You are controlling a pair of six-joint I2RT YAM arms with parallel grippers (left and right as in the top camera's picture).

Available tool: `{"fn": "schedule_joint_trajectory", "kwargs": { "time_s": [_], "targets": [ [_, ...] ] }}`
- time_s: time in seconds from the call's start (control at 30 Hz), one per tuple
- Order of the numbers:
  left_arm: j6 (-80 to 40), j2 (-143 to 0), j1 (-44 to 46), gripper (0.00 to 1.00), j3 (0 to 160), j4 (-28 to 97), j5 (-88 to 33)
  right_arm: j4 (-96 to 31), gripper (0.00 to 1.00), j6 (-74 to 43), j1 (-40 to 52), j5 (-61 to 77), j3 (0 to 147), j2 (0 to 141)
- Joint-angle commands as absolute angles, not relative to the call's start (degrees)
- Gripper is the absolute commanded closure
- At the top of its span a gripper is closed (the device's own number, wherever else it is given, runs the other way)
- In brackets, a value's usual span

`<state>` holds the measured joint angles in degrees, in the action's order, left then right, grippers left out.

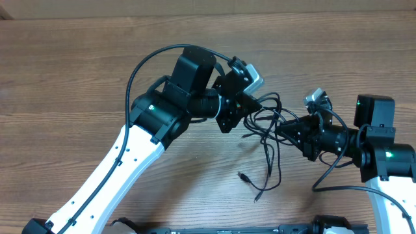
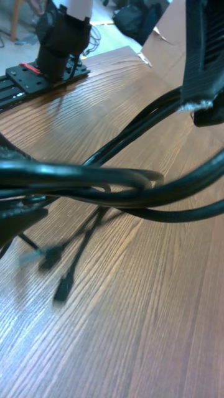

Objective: Untangle cables

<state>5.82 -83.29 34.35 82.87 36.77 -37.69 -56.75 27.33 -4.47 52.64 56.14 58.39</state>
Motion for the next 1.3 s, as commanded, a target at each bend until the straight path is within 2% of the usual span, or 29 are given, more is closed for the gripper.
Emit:
{"fn": "schedule_joint_trajectory", "kwargs": {
  "time_s": [0.0, 0.13, 0.23, 0.4, 0.43, 0.57, 0.73, 0.93, 0.97, 1.07, 1.2, 1.27],
  "targets": [
    [-2.57, -82.48, 34.04, 0.96, 83.35, 38.11, -27.81, -56.77, 0.94, 27.49, -4.51, 51.66, 56.31, 57.87],
    [-16.51, -82.48, 33.71, 0.96, 83.35, 42.65, -9.72, -56.64, 0.96, 27.31, -4.51, 51.68, 56.31, 57.87],
    [-26.59, -82.48, 32.51, 0.96, 83.35, 44.91, -2.24, -56.03, 0.96, 27.29, -4.51, 51.66, 56.31, 57.87],
    [-39.33, -82.48, 29.34, 0.96, 83.35, 45.32, -1.28, -55.81, 0.96, 26.41, -4.51, 50.98, 56.31, 57.87],
    [-46.09, -82.48, 28.40, 0.96, 83.35, 45.63, -1.30, -55.57, 0.96, 24.73, -4.51, 50.98, 56.31, 57.89],
    [-58.39, -82.48, 27.62, 0.96, 83.35, 45.80, -1.50, -53.60, 0.96, 18.57, -4.51, 47.86, 56.31, 57.89],
    [-59.13, -82.48, 27.66, 0.96, 83.35, 42.37, -7.20, -52.60, 0.96, 7.44, -4.51, 39.97, 56.31, 57.89],
    [-46.24, -82.48, 27.66, 0.96, 83.35, 38.94, -13.72, -53.54, 0.96, 3.97, -4.51, 35.59, 56.31, 57.93],
    [-43.16, -82.48, 27.66, 0.96, 83.35, 38.28, -15.64, -53.54, 0.92, 3.92, -4.51, 35.59, 56.31, 57.93],
    [-31.77, -82.48, 27.66, 0.96, 83.35, 35.46, -22.94, -53.87, 0.71, 3.81, -4.51, 35.62, 56.31, 57.93],
    [-13.96, -82.48, 27.66, 0.96, 83.35, 35.35, -29.56, -54.57, 0.35, 3.86, -4.51, 35.64, 56.31, 57.93],
    [-7.60, -82.48, 27.66, 0.96, 83.35, 36.49, -30.33, -54.63, 0.27, 3.86, -4.51, 35.64, 56.31, 57.93]
  ]
}}
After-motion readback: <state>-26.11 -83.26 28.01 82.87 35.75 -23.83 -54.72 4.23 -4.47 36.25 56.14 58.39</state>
